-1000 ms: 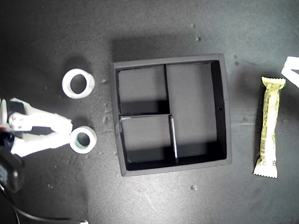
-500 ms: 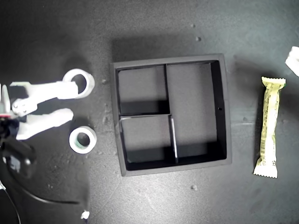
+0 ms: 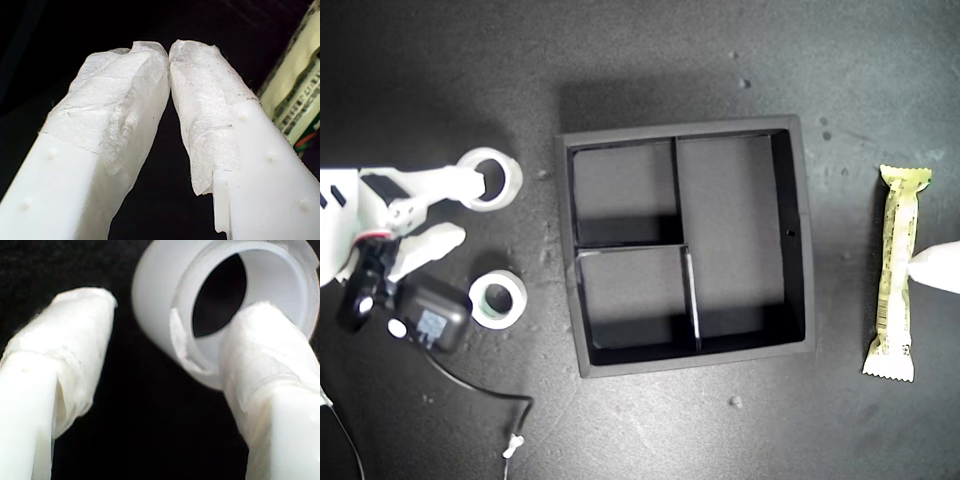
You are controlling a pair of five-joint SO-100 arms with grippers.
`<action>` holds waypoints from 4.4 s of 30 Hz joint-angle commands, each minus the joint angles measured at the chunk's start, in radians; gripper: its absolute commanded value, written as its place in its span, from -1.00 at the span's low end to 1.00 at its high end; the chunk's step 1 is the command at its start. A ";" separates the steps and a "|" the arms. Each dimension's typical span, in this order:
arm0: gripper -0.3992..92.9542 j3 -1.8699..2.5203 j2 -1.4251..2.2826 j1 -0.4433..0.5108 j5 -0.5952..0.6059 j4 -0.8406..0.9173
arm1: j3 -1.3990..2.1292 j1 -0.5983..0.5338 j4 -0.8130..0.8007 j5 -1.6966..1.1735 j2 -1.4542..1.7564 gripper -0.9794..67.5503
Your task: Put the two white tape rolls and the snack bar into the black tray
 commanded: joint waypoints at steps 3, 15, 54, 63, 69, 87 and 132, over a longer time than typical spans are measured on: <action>-0.63 -0.057 -0.049 -0.026 0.025 -0.038 | -0.078 -0.069 0.046 0.000 -0.084 -0.70; -0.64 -0.146 -0.288 -0.060 0.071 -0.084 | 0.057 -0.124 0.066 0.037 -0.091 -0.45; -0.99 -0.793 -0.413 -0.023 0.166 0.302 | -0.287 -0.112 0.058 -0.238 -0.318 -0.97; -0.99 -1.068 -0.687 0.008 0.186 0.324 | -0.784 -0.106 -0.017 -0.388 -0.712 -0.95; -0.99 -1.266 -0.882 -0.003 0.196 0.422 | -1.040 -0.069 0.023 -0.399 -0.939 -0.95; -0.99 -1.447 -1.052 -0.003 0.169 0.554 | -1.026 -0.008 0.060 -0.394 -0.940 -0.95; -0.62 -1.812 -1.051 0.130 0.018 1.039 | -1.425 -0.048 0.804 -0.281 -0.887 -0.47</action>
